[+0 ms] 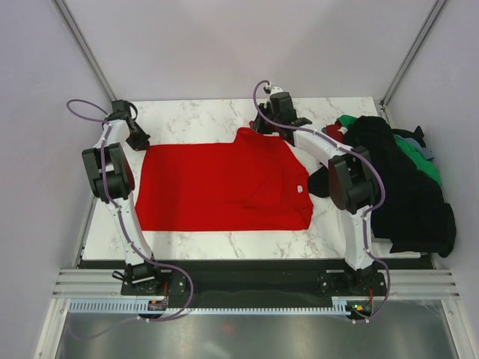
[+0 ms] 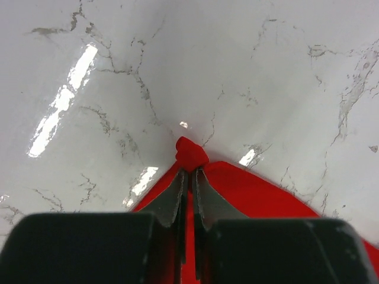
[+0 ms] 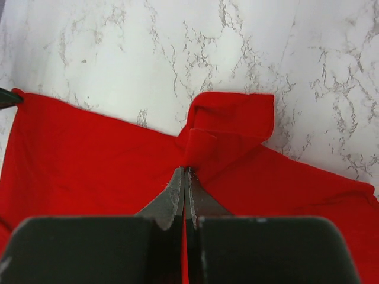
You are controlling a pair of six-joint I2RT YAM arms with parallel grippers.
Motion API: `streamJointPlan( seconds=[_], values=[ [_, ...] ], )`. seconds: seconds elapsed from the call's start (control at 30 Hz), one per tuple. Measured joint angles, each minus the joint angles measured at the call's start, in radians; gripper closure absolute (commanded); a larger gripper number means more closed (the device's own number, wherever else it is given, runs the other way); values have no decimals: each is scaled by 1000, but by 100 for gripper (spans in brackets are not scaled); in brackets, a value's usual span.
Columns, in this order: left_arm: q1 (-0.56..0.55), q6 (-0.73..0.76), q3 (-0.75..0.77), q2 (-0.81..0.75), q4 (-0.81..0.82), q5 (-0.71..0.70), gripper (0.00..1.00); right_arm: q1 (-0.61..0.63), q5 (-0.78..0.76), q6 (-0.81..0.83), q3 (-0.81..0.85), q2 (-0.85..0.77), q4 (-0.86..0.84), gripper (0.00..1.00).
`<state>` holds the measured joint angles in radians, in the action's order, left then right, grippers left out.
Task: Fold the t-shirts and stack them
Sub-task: Fold the tshirt
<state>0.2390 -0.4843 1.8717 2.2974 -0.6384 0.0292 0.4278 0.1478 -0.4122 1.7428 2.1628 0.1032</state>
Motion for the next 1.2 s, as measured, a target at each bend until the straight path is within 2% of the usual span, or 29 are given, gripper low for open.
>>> streamJointPlan(
  seconds=[0.03, 0.3, 0.5, 0.8, 1.2],
  values=[
    [0, 0, 0, 0, -1, 3, 98, 0, 0, 2, -4, -10, 2, 100],
    [0, -2, -60, -57, -13, 26, 98, 0, -12, 25, -81, -146, 6, 100],
    [0, -2, -159, -150, -18, 27, 98, 0, -18, 27, -269, -338, 1, 100],
    [19, -1, -230, -245, -18, 12, 98, 0, -36, 12, -602, -600, -10, 100],
    [27, 22, -318, -341, -21, -66, 98, 19, -59, -7, -756, -767, 16, 100]
  ],
)
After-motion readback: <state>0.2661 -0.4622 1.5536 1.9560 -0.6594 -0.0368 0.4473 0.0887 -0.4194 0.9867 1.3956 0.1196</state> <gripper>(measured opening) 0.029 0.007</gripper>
